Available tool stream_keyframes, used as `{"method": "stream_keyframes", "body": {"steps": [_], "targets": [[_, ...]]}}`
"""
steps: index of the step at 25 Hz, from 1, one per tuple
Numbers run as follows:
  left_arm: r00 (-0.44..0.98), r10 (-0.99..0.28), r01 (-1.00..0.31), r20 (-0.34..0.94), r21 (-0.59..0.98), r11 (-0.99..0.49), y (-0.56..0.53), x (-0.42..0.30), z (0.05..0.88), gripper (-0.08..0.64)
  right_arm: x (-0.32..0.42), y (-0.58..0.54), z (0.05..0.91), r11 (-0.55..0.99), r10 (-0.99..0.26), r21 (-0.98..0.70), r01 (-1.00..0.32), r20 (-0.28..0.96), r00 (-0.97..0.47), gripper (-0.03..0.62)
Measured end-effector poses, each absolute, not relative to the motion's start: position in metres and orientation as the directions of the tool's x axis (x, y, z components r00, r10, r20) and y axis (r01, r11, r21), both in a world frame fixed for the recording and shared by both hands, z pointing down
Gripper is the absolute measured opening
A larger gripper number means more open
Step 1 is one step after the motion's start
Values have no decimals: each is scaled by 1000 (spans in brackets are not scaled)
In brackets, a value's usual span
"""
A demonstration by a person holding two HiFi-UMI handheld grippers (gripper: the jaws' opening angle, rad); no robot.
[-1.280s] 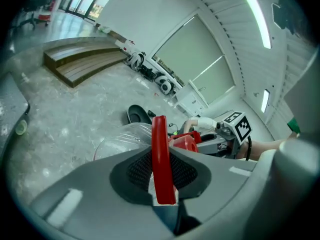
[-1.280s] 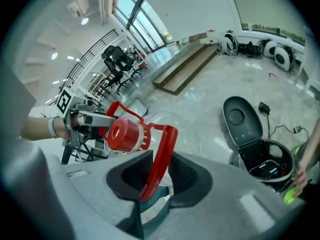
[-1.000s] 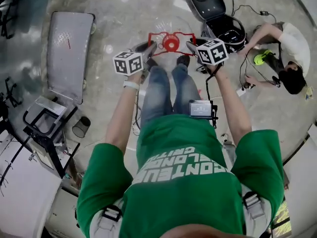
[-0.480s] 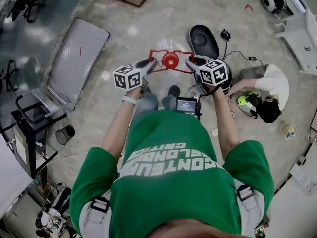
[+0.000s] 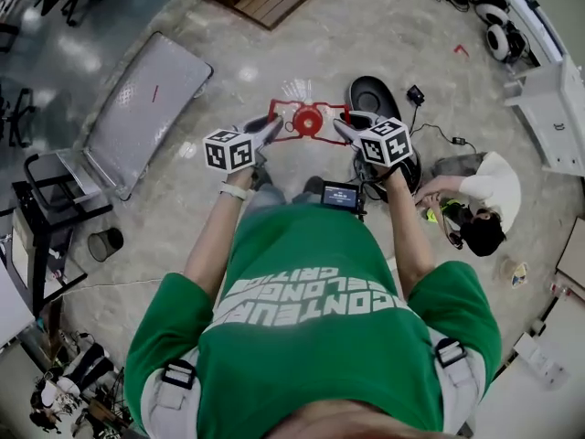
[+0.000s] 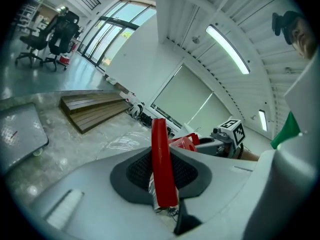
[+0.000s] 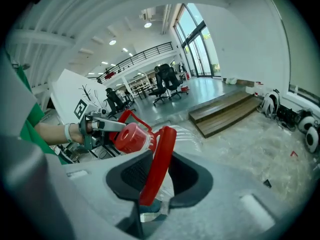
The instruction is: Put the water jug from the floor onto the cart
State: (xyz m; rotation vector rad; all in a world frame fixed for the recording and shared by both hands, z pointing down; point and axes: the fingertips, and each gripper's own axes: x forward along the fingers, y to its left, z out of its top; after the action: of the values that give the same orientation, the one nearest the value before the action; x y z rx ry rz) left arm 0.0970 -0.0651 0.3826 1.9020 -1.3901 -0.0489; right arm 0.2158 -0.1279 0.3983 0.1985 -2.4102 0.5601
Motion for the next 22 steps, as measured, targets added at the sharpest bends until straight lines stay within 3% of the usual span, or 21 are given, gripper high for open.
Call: {"method": "stream_keyframes", "body": {"steps": [13,22], "targets": [[252,-898,-783,362,621,31,-2,11,383,81,115,-84,395,942,148,-322,-91,645,-750,92],[102,-938,-756,331,638,143,57,-86,379,83,0,-42,392,949,269,-305,78,658,-703,92]]}}
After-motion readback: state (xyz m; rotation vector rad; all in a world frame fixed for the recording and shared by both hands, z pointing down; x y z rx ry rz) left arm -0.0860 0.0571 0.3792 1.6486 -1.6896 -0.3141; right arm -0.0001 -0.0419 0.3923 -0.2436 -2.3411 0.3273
